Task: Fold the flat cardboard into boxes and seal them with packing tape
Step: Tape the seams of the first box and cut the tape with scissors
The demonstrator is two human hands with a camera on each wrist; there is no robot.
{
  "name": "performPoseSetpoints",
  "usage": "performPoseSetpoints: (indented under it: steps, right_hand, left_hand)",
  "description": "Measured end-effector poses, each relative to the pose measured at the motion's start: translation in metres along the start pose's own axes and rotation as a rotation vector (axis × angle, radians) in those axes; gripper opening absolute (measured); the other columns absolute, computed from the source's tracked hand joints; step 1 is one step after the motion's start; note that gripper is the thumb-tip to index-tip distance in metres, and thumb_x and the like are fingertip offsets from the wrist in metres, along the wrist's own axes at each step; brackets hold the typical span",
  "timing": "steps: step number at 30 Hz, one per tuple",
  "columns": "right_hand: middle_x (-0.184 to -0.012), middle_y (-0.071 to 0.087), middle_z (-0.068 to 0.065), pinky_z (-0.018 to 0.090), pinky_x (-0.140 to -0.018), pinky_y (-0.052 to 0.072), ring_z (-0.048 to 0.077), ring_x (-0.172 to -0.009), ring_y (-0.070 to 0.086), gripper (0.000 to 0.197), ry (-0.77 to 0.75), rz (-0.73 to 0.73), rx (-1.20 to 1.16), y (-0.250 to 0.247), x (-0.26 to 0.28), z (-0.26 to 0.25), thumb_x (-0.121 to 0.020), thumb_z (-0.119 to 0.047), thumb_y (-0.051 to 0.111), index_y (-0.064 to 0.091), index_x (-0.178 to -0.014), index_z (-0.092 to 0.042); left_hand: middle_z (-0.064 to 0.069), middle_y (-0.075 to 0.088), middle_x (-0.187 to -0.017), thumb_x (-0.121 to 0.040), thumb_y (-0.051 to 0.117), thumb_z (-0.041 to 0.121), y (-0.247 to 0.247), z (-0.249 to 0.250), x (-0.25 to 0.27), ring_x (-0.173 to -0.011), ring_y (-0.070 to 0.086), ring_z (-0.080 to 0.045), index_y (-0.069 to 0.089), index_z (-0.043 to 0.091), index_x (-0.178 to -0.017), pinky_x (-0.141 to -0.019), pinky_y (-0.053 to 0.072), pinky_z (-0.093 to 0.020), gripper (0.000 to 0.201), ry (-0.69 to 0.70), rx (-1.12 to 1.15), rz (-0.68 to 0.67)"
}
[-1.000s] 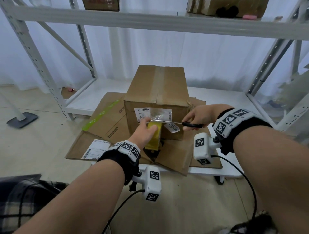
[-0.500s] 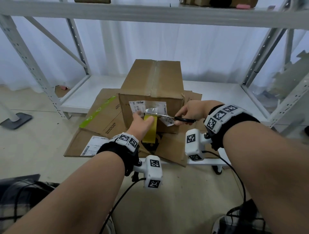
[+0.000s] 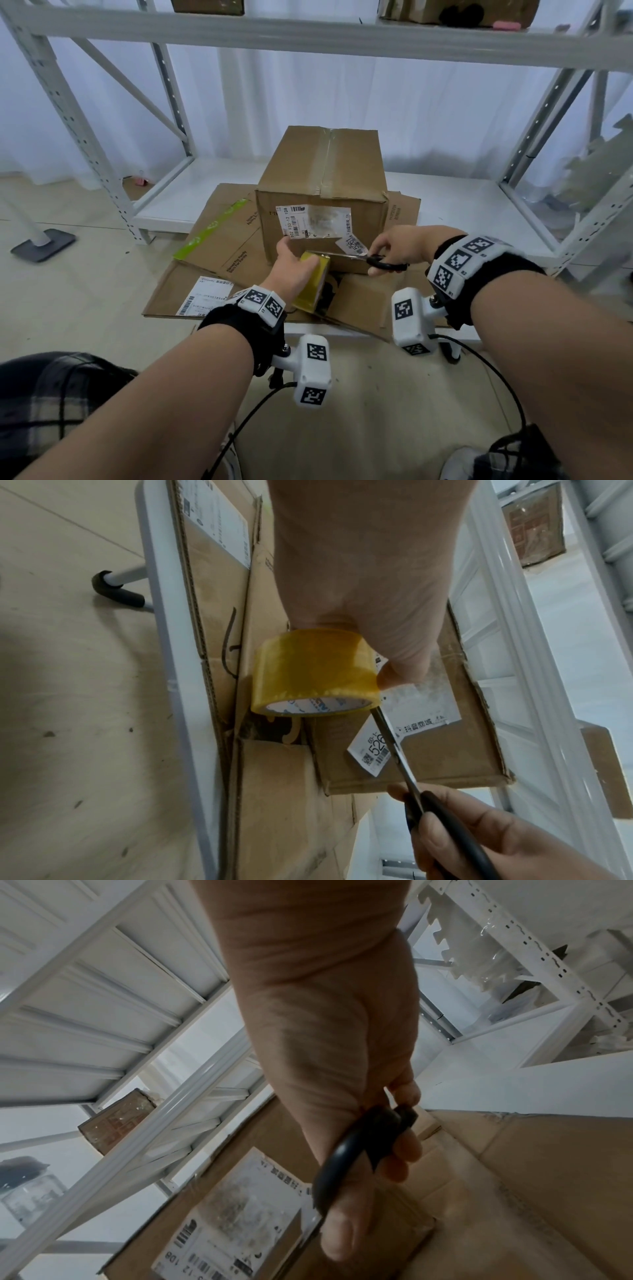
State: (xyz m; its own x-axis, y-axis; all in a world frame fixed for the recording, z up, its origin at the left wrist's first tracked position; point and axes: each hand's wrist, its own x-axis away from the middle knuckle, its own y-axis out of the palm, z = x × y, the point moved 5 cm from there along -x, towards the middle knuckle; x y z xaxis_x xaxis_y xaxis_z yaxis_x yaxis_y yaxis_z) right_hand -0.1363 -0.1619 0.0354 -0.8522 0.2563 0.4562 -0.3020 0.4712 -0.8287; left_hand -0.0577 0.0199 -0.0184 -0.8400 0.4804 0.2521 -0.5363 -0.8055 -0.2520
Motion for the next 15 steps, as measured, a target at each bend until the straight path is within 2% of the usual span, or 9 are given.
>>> performPoseSetpoints:
  steps: [2, 4, 6, 9, 10, 11, 13, 14, 15]
  right_hand:
    - [-0.097, 0.062, -0.003, 0.028, -0.081, 0.042, 0.014, -0.091, 0.056, 0.038, 0.016, 0.033, 0.039, 0.003, 0.004, 0.007, -0.079, -0.044, 0.076, 0.065, -0.109, -0.023]
    - [-0.102, 0.059, -0.003, 0.028, -0.084, 0.039, 0.015, -0.096, 0.053, 0.039, 0.025, 0.080, 0.003, 0.005, 0.014, 0.020, -0.080, -0.042, 0.076, 0.064, -0.111, -0.022]
    - [-0.097, 0.059, -0.004, 0.024, -0.080, 0.038, 0.011, -0.088, 0.053, 0.037, 0.042, 0.113, -0.052, 0.005, 0.028, 0.037, -0.081, -0.040, 0.076, 0.065, -0.110, -0.021]
    - [-0.069, 0.062, -0.006, 0.013, -0.055, 0.040, 0.005, -0.061, 0.053, 0.033, 0.117, 0.108, -0.107, 0.005, 0.055, 0.073, -0.082, -0.033, 0.077, 0.070, -0.108, -0.016]
    - [-0.061, 0.063, -0.007, 0.012, -0.049, 0.040, 0.006, -0.056, 0.055, 0.036, 0.164, 0.099, -0.129, 0.007, 0.064, 0.088, -0.080, -0.032, 0.078, 0.069, -0.109, -0.014]
    - [-0.060, 0.067, -0.006, 0.013, -0.048, 0.043, 0.007, -0.055, 0.060, 0.041, 0.216, 0.097, -0.151, 0.009, 0.072, 0.102, -0.079, -0.034, 0.080, 0.065, -0.110, -0.012]
    - [-0.064, 0.072, 0.002, 0.025, -0.058, 0.054, 0.014, -0.057, 0.067, 0.050, 0.310, 0.126, -0.161, 0.013, 0.082, 0.125, -0.076, -0.041, 0.081, 0.054, -0.104, -0.011]
    - [-0.060, 0.071, 0.004, 0.030, -0.062, 0.056, 0.014, -0.053, 0.066, 0.047, 0.347, 0.173, -0.158, 0.013, 0.086, 0.137, -0.077, -0.043, 0.080, 0.053, -0.094, -0.008]
    - [-0.051, 0.067, 0.003, 0.029, -0.058, 0.054, 0.011, -0.045, 0.063, 0.044, 0.377, 0.233, -0.151, 0.012, 0.089, 0.146, -0.079, -0.042, 0.078, 0.053, -0.081, -0.006]
  left_hand:
    - [-0.013, 0.048, -0.135, -0.093, 0.053, 0.021, -0.001, -0.001, 0.002, -0.118, 0.051, -0.029, 0.004, 0.019, -0.151, -0.107, 0.039, -0.043, 0.075, 0.011, -0.033, -0.004]
    - [-0.009, 0.050, -0.128, -0.093, 0.052, 0.023, 0.001, 0.004, 0.007, -0.112, 0.053, -0.026, 0.011, 0.019, -0.149, -0.103, 0.041, -0.039, 0.069, 0.041, -0.067, -0.009]
    - [-0.005, 0.048, -0.116, -0.095, 0.049, 0.022, 0.006, 0.011, 0.011, -0.102, 0.053, -0.022, 0.020, 0.016, -0.145, -0.092, 0.044, -0.033, 0.058, 0.078, -0.094, -0.010]
    - [-0.003, 0.051, -0.093, -0.097, 0.043, 0.014, 0.028, 0.026, 0.021, -0.074, 0.050, -0.015, 0.029, 0.016, -0.132, -0.060, 0.044, -0.020, 0.038, 0.164, -0.149, -0.110]
    - [-0.003, 0.050, -0.087, -0.097, 0.042, 0.011, 0.041, 0.030, 0.025, -0.069, 0.048, -0.013, 0.030, 0.016, -0.128, -0.053, 0.043, -0.018, 0.034, 0.190, -0.164, -0.156]
    - [-0.003, 0.049, -0.083, -0.096, 0.043, 0.010, 0.054, 0.032, 0.027, -0.067, 0.046, -0.013, 0.030, 0.016, -0.126, -0.052, 0.042, -0.019, 0.033, 0.215, -0.184, -0.198]
    - [-0.003, 0.047, -0.075, -0.094, 0.048, 0.011, 0.084, 0.038, 0.031, -0.063, 0.043, -0.013, 0.031, 0.014, -0.126, -0.056, 0.038, -0.024, 0.036, 0.299, -0.272, -0.295]
    - [-0.003, 0.047, -0.073, -0.093, 0.050, 0.013, 0.103, 0.041, 0.031, -0.061, 0.043, -0.012, 0.030, 0.013, -0.127, -0.056, 0.037, -0.024, 0.040, 0.348, -0.328, -0.340]
    - [-0.004, 0.050, -0.076, -0.092, 0.053, 0.014, 0.119, 0.045, 0.031, -0.062, 0.045, -0.012, 0.029, 0.014, -0.129, -0.057, 0.038, -0.025, 0.044, 0.391, -0.380, -0.380]
